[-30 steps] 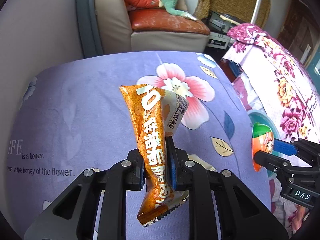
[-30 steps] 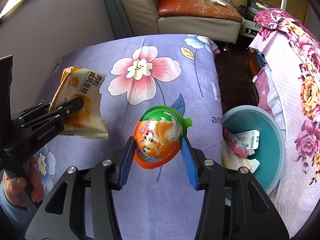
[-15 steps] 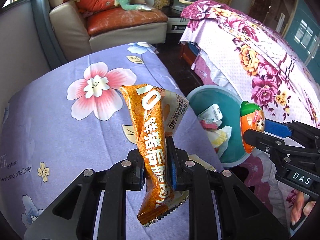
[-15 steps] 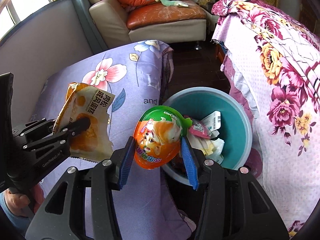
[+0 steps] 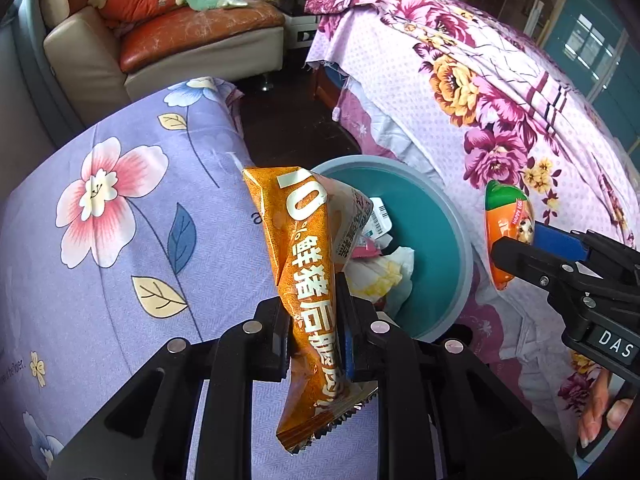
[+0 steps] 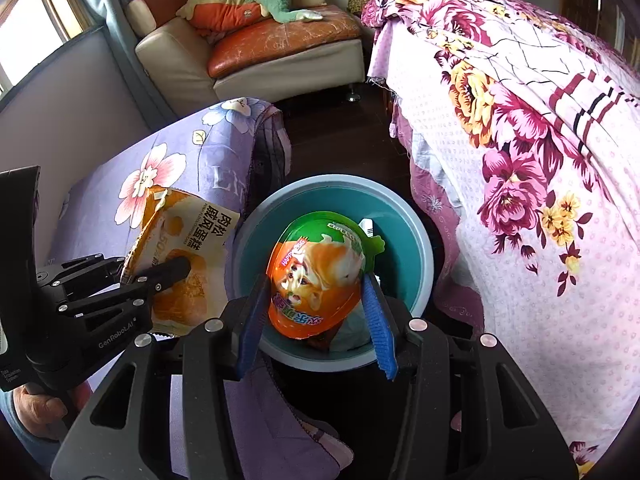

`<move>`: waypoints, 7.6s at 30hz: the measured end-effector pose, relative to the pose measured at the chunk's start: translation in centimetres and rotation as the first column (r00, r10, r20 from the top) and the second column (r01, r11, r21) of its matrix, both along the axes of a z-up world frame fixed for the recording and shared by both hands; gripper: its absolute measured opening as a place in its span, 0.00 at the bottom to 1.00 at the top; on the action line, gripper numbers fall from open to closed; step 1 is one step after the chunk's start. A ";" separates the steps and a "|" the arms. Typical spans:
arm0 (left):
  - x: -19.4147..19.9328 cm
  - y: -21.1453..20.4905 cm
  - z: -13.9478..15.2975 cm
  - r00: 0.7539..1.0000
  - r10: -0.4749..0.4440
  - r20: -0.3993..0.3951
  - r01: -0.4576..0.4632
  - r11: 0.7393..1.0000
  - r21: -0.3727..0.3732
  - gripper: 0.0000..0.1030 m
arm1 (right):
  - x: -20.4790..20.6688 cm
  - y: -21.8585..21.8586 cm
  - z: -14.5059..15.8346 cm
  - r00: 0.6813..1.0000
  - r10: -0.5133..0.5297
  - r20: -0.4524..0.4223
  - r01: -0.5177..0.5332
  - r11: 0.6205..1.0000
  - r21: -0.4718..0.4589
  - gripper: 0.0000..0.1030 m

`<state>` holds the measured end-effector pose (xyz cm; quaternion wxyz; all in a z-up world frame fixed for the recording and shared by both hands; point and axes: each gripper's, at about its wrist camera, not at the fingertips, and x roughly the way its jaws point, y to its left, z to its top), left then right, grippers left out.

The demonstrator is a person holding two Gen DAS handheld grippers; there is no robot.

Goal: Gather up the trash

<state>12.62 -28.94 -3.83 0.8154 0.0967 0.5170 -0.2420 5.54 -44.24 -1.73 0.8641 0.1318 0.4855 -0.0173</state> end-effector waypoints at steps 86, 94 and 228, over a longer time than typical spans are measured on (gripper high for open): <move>0.4 8.3 0.3 0.992 0.125 0.015 -0.125 0.991 -0.040 0.93 | 2.4 5.3 0.6 0.992 0.041 -0.119 -0.061 0.985 -0.164 0.93; -2.3 9.3 1.2 0.991 0.127 0.038 -0.128 0.992 0.011 0.93 | -1.0 6.3 2.0 0.993 0.037 -0.116 -0.062 0.974 -0.218 0.93; -4.0 13.5 -1.7 0.979 0.190 0.072 -0.192 0.981 0.027 0.96 | -4.3 8.1 -2.3 0.982 0.017 -0.188 -0.069 0.959 -0.273 0.93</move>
